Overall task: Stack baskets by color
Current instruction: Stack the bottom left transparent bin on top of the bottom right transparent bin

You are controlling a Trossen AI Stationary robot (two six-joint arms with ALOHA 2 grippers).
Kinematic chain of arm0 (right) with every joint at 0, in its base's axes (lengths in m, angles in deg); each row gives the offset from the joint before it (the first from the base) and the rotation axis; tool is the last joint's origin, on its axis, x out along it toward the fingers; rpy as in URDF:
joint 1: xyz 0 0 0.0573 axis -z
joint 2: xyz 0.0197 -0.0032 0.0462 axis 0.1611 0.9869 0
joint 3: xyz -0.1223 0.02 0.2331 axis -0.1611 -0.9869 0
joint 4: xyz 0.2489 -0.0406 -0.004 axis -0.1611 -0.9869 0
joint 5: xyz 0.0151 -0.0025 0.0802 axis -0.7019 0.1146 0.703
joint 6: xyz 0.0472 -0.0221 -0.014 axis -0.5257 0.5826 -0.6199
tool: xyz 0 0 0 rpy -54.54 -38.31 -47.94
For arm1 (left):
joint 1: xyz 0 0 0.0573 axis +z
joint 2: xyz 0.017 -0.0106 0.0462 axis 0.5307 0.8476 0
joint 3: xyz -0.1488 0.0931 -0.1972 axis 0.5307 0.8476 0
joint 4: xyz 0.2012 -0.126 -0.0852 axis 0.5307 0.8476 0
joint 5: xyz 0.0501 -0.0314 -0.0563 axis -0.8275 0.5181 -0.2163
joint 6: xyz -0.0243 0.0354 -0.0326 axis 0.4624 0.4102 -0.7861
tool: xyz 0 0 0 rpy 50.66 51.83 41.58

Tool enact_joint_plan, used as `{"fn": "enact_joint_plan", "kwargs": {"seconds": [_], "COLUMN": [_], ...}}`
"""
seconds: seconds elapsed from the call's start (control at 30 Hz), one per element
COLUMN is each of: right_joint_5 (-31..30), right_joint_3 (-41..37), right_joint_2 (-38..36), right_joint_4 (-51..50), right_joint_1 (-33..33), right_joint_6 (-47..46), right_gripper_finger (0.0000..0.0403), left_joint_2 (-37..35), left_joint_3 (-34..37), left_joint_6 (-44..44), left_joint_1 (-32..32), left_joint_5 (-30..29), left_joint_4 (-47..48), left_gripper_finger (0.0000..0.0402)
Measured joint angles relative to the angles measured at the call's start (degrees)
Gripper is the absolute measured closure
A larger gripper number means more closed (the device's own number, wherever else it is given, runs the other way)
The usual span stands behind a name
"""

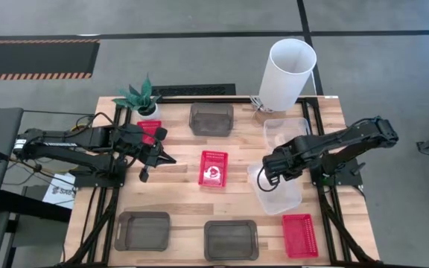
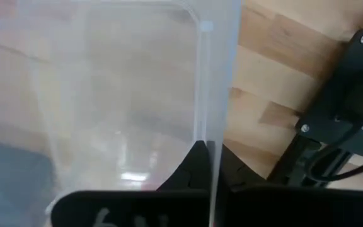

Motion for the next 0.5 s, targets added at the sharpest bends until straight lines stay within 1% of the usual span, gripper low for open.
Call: {"fn": "enact_joint_plan", "kwargs": {"seconds": [0.17, 0.27, 0.5], "right_joint_5": [-0.03, -0.75, -1.36], "right_joint_3": [-5.49, -7.44, -11.03], "right_joint_2": [0.04, 0.04, 0.02], "right_joint_4": [4.4, 5.56, 5.74], "right_joint_1": [-0.42, -0.71, -3.03], "right_joint_6": [-1.13, -2.51, -9.69], "right_gripper_finger": [0.04, 0.04, 0.04], "left_joint_2": [0.0, 0.0, 0.0], "left_joint_3": [0.0, 0.0, 0.0], "left_joint_6": [-0.08, -0.14, -0.16], "left_joint_1": [0.0, 0.0, 0.0], "left_joint_5": [0.0, 0.0, 0.02], "left_joint_4": [0.06, 0.06, 0.05], "left_gripper_finger": [0.0401, 0.0401, 0.0401]}}
